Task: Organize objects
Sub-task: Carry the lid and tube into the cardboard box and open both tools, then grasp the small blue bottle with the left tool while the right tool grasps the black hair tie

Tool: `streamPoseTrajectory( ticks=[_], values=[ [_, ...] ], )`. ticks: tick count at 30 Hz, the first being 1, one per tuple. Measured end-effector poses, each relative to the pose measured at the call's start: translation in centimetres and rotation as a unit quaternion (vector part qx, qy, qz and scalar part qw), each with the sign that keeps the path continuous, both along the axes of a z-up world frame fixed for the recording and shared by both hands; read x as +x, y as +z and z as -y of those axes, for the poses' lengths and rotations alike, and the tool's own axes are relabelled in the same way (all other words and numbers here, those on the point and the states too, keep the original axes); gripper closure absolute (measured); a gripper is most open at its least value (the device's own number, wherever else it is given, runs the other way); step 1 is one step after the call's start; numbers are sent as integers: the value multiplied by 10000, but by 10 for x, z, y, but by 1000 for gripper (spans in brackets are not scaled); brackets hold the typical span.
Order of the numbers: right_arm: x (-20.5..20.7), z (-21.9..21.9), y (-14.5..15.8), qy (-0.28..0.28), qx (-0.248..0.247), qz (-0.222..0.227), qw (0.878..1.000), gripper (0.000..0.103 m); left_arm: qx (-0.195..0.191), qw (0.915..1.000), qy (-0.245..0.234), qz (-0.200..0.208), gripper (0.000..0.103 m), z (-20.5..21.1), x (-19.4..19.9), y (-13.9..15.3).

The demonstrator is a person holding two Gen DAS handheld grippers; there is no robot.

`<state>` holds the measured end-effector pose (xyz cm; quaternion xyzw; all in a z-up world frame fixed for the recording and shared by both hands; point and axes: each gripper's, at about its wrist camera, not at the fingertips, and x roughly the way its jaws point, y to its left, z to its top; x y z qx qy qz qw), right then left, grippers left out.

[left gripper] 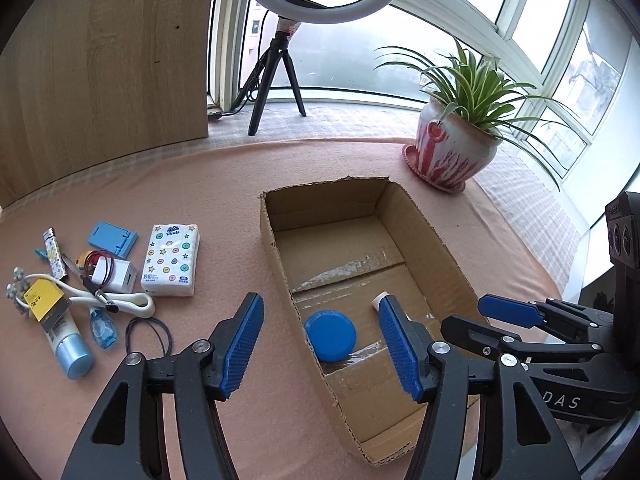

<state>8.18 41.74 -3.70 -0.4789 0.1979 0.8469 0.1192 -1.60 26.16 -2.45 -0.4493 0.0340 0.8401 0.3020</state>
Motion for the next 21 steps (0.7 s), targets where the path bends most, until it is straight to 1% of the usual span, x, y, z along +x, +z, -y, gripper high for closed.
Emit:
streamPoseTrajectory(
  ticks=[6, 10, 13, 15, 17, 21],
  values=[
    [-12, 20, -2, 158, 12, 37, 9999, 49, -108, 9993, 354, 42, 39, 36, -14, -5],
    [-21, 35, -1, 243, 21, 29, 9997, 49, -312, 9968, 715, 160, 39, 68, -32, -18],
    [-29, 46, 0, 289, 24, 11, 9996, 49, -532, 9925, 1047, 328, 40, 96, -50, -34],
    [-35, 55, 1, 334, 7, -8, 9994, 49, -608, 9890, 1253, 498, 41, 115, -64, -47],
    [-42, 65, 0, 396, 16, -15, 9992, 49, -679, 9850, 1447, 655, 48, 132, -77, -59],
    [-56, 84, -5, 496, -38, 18, 9988, 49, -724, 9798, 1644, 877, 52, 157, -99, -77]
  ],
)
